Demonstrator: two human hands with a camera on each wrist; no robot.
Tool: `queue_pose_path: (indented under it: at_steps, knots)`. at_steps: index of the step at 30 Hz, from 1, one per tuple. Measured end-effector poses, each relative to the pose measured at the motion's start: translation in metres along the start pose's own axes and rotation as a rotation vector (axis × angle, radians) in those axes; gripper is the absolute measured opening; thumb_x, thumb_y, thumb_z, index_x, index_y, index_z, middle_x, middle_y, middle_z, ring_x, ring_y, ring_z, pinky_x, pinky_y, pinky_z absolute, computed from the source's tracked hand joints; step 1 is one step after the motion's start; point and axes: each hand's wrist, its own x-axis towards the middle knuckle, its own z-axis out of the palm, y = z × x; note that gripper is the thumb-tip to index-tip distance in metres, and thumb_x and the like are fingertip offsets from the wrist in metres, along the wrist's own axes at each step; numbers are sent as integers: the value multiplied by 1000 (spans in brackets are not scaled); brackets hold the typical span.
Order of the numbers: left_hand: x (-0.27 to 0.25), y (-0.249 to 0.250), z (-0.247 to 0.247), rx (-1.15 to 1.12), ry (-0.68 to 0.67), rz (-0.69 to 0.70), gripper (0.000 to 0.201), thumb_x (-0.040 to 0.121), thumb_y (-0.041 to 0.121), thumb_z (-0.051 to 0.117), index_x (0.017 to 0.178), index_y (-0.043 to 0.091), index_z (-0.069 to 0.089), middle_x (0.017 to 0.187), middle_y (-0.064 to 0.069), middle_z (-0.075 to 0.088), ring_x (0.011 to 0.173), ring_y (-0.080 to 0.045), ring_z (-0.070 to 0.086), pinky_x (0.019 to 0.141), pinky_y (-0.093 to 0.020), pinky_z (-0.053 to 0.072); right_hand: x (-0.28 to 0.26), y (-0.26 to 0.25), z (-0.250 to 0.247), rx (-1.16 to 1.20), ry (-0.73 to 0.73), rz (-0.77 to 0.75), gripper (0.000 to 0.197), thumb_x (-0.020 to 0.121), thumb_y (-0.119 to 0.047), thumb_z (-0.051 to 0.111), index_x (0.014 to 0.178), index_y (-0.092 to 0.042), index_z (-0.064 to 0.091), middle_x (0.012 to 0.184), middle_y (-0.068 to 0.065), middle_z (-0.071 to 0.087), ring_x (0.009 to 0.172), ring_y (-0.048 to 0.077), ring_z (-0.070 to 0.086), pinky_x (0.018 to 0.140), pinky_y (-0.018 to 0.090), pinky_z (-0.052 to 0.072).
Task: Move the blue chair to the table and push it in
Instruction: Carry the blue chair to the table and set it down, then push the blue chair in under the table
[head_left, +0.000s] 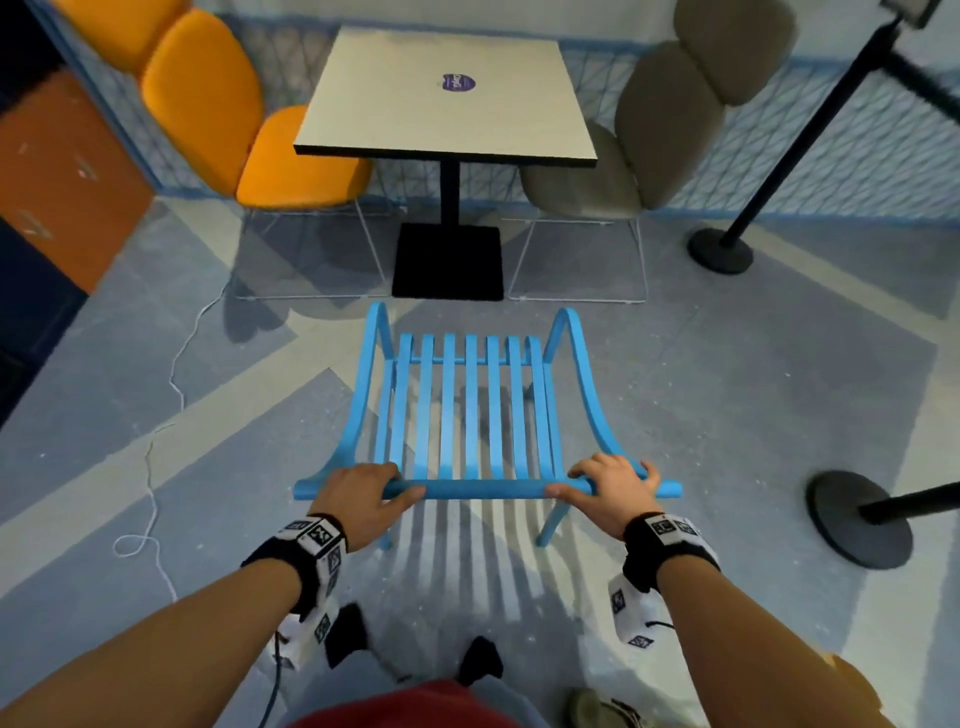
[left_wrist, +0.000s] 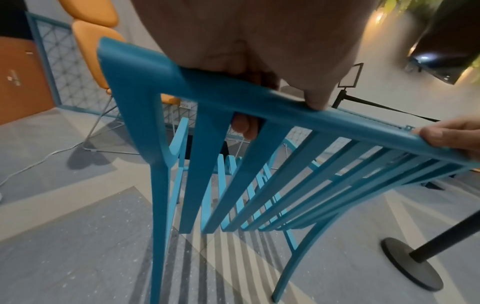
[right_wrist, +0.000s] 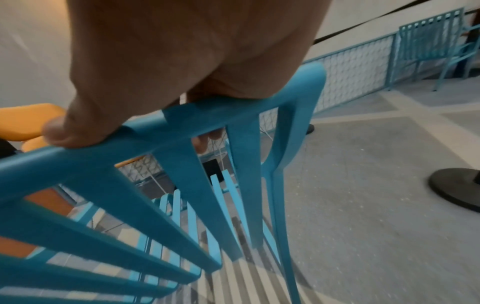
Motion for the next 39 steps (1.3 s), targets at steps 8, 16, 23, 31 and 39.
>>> queue_pose_path:
  at_steps: [8, 16, 23, 31, 39]
  knots:
    - [-7, 8, 17, 58, 56, -212, 70, 80, 84, 27, 124, 39, 57, 141, 12, 49, 138, -17, 32, 114, -58, 1, -6, -3, 9, -162, 101, 61, 95, 66, -101, 8, 121, -44, 59, 122, -20, 56, 122, 15, 45, 111, 66, 2]
    - [17, -15, 1, 57, 30, -129, 74, 77, 86, 22, 122, 40, 58, 137, 16, 53, 136, -16, 31, 113, -58, 10, 26, -10, 4, -142, 160, -3, 80, 69, -100, 17, 97, -44, 67, 110, -26, 60, 124, 14, 42, 110, 62, 8]
    - [60, -30, -20, 32, -17, -146, 57, 81, 81, 31, 107, 40, 60, 122, 15, 57, 128, -17, 37, 109, -55, 13, 71, -21, -18, -87, 88, -54, 72, 69, -99, 26, 98, -47, 66, 97, -24, 59, 116, 14, 42, 109, 65, 10]
    - [114, -61, -46, 43, -1, -137, 57, 73, 89, 23, 92, 46, 55, 108, 23, 56, 118, -14, 43, 103, -52, 20, 125, -47, -31, -53, 98, -56, 72, 69, -98, 27, 96, -45, 67, 92, -23, 61, 113, 12, 43, 109, 64, 8]
    - [175, -85, -75, 101, -50, -150, 68, 74, 89, 19, 104, 43, 58, 114, 20, 56, 120, -13, 40, 99, -49, 21, 192, -73, -52, -67, 75, -63, 69, 70, -97, 27, 81, -39, 62, 82, -19, 59, 104, 15, 46, 107, 64, 14]
